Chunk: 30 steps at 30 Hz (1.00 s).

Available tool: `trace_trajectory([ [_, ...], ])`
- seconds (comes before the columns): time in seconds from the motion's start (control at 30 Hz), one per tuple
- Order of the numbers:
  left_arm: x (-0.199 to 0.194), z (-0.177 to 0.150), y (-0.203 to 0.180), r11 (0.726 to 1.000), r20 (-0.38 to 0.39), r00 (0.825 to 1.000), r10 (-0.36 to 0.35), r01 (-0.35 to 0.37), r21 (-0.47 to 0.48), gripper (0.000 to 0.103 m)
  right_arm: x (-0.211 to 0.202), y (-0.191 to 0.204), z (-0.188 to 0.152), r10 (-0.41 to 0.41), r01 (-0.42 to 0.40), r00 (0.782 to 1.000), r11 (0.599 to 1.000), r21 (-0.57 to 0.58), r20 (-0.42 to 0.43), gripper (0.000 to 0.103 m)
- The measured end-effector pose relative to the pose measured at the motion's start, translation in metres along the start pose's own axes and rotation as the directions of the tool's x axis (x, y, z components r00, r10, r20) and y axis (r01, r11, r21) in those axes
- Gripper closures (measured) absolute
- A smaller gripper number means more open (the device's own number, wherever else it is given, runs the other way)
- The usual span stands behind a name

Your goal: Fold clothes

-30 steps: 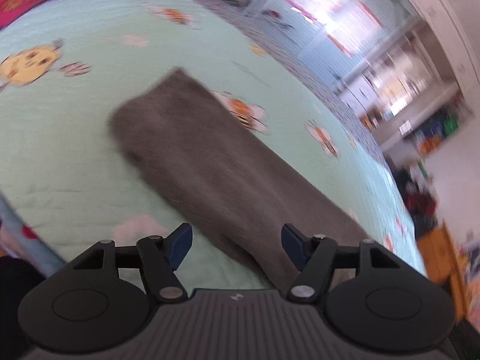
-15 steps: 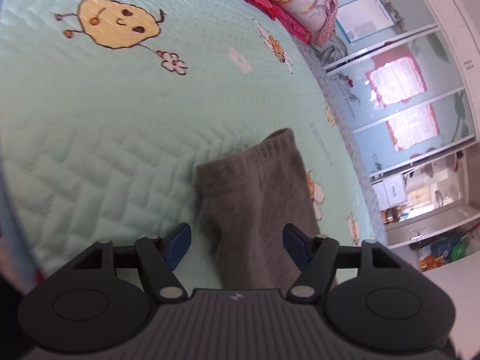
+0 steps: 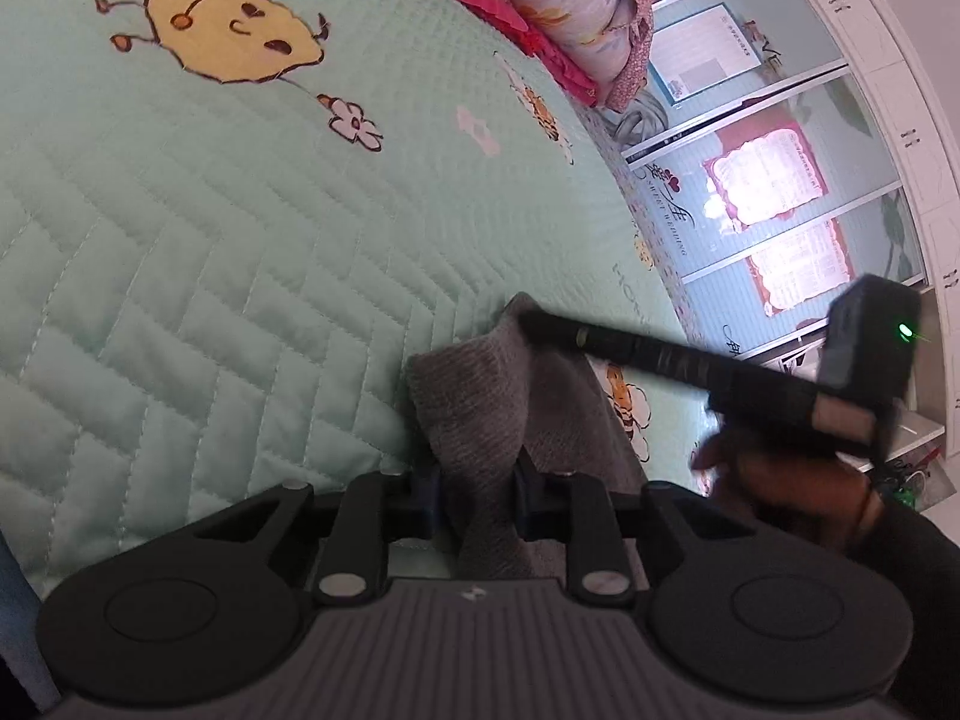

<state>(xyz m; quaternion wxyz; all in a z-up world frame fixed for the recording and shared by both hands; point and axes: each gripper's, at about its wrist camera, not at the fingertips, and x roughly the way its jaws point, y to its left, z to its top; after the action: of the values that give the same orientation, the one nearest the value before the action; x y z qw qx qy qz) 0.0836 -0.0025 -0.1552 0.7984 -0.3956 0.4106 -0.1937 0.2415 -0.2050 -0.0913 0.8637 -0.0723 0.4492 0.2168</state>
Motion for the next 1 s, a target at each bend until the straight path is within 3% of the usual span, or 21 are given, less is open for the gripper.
trace_trajectory([
  [0.13,-0.003,-0.001,0.003,1.000,-0.012,1.000,-0.014,0.014,-0.001,0.078,-0.021,-0.003,0.004,-0.100,0.095,0.991,0.994,0.059,0.089,0.056],
  [0.23,-0.004,-0.003,0.000,1.000,-0.005,1.000,-0.008,0.008,0.025,0.077,-0.042,0.024,-0.005,-0.040,0.040,0.992,0.999,0.001,0.123,0.056],
  [0.33,-0.005,-0.005,-0.001,1.000,0.008,1.000,-0.010,0.010,0.028,0.076,-0.041,0.060,-0.013,-0.032,0.045,0.996,0.983,-0.176,0.078,0.055],
  [0.4,-0.005,-0.005,-0.002,0.999,0.017,1.000,-0.009,0.009,0.035,0.076,-0.033,0.060,-0.017,-0.082,0.091,0.995,0.976,-0.197,0.055,0.055],
  [0.43,-0.005,-0.005,-0.002,0.999,0.021,1.000,-0.009,0.008,0.037,0.076,-0.032,0.054,-0.017,-0.055,0.063,0.997,0.983,-0.170,0.050,0.056],
  [0.47,-0.004,-0.004,-0.002,0.999,0.023,1.000,-0.008,0.008,0.041,0.076,-0.032,0.049,-0.017,-0.031,0.037,0.998,0.988,-0.147,0.046,0.057],
  [0.5,-0.004,-0.004,-0.002,0.999,0.025,1.000,-0.008,0.007,0.046,0.076,-0.034,0.047,-0.017,-0.017,0.023,0.999,0.989,-0.144,0.043,0.067],
  [0.63,-0.003,-0.002,-0.004,0.998,0.026,1.000,-0.005,0.004,0.062,0.076,-0.042,0.057,-0.018,-0.024,0.024,1.000,0.968,-0.250,0.004,0.082],
  [0.7,-0.002,-0.002,-0.006,0.997,0.029,1.000,0.001,-0.003,0.074,0.076,-0.048,0.062,-0.020,-0.023,0.023,1.000,0.958,-0.287,0.001,0.096],
  [0.87,0.000,-0.002,-0.015,0.993,0.038,0.999,0.015,-0.020,0.117,0.070,-0.071,0.068,-0.030,-0.043,0.058,0.998,0.936,-0.348,0.051,0.099],
  [1.0,0.000,-0.001,-0.021,0.988,0.050,0.999,0.019,-0.026,0.155,0.065,-0.092,0.064,-0.036,-0.065,0.088,0.994,0.944,-0.318,0.083,0.099],
])
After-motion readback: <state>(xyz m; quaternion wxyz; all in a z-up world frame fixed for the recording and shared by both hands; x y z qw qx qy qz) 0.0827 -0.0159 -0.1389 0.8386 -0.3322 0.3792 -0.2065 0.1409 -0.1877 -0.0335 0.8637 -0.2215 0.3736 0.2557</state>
